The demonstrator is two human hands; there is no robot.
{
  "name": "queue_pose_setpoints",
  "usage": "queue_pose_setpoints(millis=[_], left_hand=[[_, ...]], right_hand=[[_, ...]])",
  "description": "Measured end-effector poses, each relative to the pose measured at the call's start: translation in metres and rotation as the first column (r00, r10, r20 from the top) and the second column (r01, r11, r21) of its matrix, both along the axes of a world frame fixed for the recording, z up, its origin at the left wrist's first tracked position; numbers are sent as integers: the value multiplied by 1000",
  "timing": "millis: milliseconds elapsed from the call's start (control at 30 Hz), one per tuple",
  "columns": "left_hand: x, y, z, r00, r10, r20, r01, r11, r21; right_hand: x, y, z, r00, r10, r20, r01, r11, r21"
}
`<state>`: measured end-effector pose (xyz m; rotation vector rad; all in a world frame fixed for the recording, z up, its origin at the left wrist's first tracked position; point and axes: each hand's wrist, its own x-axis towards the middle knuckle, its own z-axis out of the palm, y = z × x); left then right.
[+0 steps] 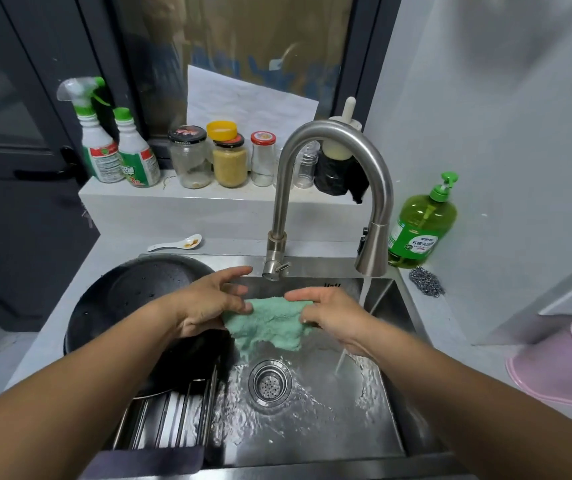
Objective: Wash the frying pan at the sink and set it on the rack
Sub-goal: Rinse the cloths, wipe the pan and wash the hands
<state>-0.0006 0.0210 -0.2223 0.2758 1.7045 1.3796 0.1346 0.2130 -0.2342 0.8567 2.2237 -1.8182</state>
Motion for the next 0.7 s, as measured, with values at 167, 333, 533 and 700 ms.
queue_pose_setpoints(millis=[167,333,533,700], left_hand=[[2,3,-6,912,-330,-243,293,940,-178],[-12,-5,-20,658,-582,-478,359,801,-479],[18,0,-21,886,-445,-132,397,874,-281],[55,27,-35,894,-153,420,180,983,-24]], right_hand=[[-1,-1,-4,999,43,-1,-41,957,288],[6,-1,-6,992,113,-49,-76,873,481],[12,-11,-8,997,-42,-69,63,941,334],[38,-31,0,989,108,-98,-66,930,362]])
